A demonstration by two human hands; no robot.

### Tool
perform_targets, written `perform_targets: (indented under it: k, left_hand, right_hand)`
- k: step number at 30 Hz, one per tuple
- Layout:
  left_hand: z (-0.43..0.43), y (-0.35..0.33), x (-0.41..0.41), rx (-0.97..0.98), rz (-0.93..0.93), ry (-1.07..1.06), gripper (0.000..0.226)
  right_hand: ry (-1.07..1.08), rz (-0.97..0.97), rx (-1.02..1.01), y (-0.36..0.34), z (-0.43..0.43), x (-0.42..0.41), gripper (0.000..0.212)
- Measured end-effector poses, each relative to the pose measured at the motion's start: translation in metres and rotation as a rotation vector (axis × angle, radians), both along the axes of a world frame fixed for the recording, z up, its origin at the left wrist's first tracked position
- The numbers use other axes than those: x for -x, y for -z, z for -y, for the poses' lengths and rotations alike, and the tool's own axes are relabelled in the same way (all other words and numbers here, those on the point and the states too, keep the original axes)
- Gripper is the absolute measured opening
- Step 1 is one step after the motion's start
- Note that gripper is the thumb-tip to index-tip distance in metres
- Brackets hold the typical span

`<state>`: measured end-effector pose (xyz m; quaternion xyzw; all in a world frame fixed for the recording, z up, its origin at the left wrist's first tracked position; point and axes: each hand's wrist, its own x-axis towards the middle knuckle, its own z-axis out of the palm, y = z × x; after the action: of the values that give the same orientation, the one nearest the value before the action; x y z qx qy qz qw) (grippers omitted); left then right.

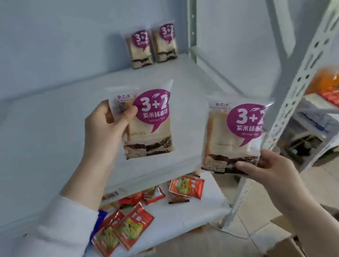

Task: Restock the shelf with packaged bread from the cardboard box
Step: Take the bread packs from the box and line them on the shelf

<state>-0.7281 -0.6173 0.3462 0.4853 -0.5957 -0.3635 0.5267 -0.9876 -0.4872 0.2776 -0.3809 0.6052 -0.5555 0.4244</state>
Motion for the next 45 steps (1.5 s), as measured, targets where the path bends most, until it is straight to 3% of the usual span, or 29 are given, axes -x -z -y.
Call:
perform_targets:
  k: [5,18,28,31,36,38,40,43,45]
  left_hand:
    - [0.099,0.005,-0.015,-0.047,-0.042,-0.040,0.011]
    - [0.349,0.036,0.055,-0.075,-0.129,-0.099,0.019]
    - [0.390,0.056,0.068,0.077,0.052,-0.279,0.028]
    - [0.387,0.055,0.072,0.050,0.011,-0.282,0.035]
    - [0.375,0.038,0.069,-0.063,-0.091,-0.260,0.061]
    - [0.363,0.034,0.062,-0.048,-0.008,-0.307,0.067]
    - [0.338,0.030,0.052,0.043,0.219,-0.326,0.064]
    - [0.284,0.019,0.041,0.205,0.851,-0.108,0.059]
    - [0.241,0.010,0.037,0.196,1.146,0.107,0.060]
  right_hand:
    - [-0.023,-0.056,0.016,-0.011,0.133,-0.018,0.021]
    - [-0.053,-0.285,0.044,0.007,0.441,0.034,0.021]
    - [-0.083,-0.526,0.081,0.014,0.499,0.044,0.017]
    - [-0.005,-0.555,0.054,0.014,0.497,0.041,0.030]
    - [0.059,-0.600,-0.002,-0.002,0.477,0.024,0.070]
    - [0.063,-0.693,-0.034,-0.010,0.460,0.016,0.078]
    - [0.055,-0.853,-0.073,-0.018,0.432,0.006,0.081]
    - [-0.012,-1.099,-0.128,-0.034,0.373,-0.015,0.080]
    - [-0.049,-1.234,-0.149,-0.044,0.324,-0.029,0.077]
